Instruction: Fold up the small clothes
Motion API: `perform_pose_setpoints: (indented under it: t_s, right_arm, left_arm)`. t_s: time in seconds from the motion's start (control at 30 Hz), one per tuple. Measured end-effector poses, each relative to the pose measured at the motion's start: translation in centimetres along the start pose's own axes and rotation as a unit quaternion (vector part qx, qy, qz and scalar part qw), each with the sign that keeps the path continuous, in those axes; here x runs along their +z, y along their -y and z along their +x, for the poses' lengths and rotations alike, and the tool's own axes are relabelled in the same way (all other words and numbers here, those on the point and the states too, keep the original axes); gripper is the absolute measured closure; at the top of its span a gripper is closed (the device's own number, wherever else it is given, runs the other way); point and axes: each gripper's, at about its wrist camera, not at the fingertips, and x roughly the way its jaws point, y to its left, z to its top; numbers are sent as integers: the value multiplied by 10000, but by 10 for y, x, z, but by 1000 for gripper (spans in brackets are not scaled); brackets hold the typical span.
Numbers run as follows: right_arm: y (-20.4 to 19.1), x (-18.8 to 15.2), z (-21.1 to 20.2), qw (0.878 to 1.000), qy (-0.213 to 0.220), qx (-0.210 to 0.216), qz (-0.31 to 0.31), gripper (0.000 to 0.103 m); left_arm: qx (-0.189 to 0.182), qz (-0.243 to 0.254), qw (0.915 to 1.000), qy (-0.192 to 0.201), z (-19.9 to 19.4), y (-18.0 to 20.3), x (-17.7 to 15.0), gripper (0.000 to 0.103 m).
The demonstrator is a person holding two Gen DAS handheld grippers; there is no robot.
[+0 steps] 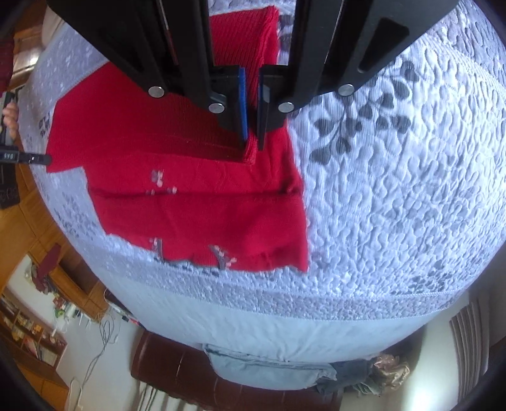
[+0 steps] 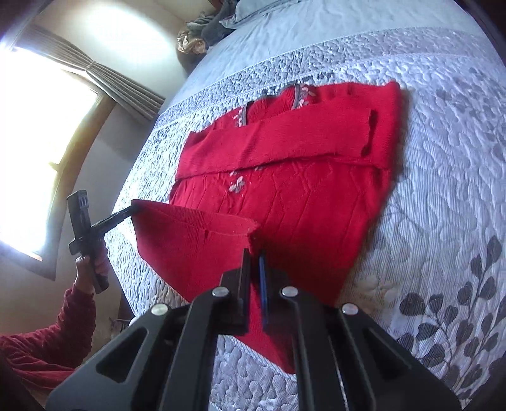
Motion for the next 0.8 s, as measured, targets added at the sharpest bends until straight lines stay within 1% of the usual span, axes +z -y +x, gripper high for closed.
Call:
perform_pose_setpoints:
  t_s: [0.13,0.23,0.3,0.33,0.4,0.43,0.5,0.57,0.63,0.73,0.8]
  right_arm:
    - [2,19,-10,9998,182,49,47,100]
    - [6,43,-19,9995,325,-59,22,100]
    - [12,64,-23,9990,436,-85,104,100]
    - [18,79,-25,9985,501,-106,181,100]
    - [28,103,-25,9977,577,-206,302,100]
    - [34,119,-23,9972,597,-252,382,100]
    - [50,149,-13,9957,608,-385,579,100]
    - [66,174,2,9942,529,-559,745,100]
    - [81,192,20,9923,436,-742,890,100]
    - [104,214,51,9884,313,-980,1119,100]
    - [115,222,72,9865,268,-1095,1188,100]
  left_arm:
    - [6,53,9999,158,3,8,27,99]
    - [28,39,9995,300,5,11,52,98]
    - [121,0,9990,434,13,11,83,98]
    - [144,-41,9988,460,15,9,92,98]
    - [215,-239,9982,515,31,3,121,99]
    - [292,-318,9976,533,43,0,138,99]
    - [480,-336,9968,536,65,-4,162,98]
    - [634,-375,9962,458,94,-9,181,98]
    - [737,-501,9954,354,123,-15,193,98]
    - [874,-677,9938,141,162,-19,200,98]
    - [1172,-582,9914,-64,193,-18,200,98]
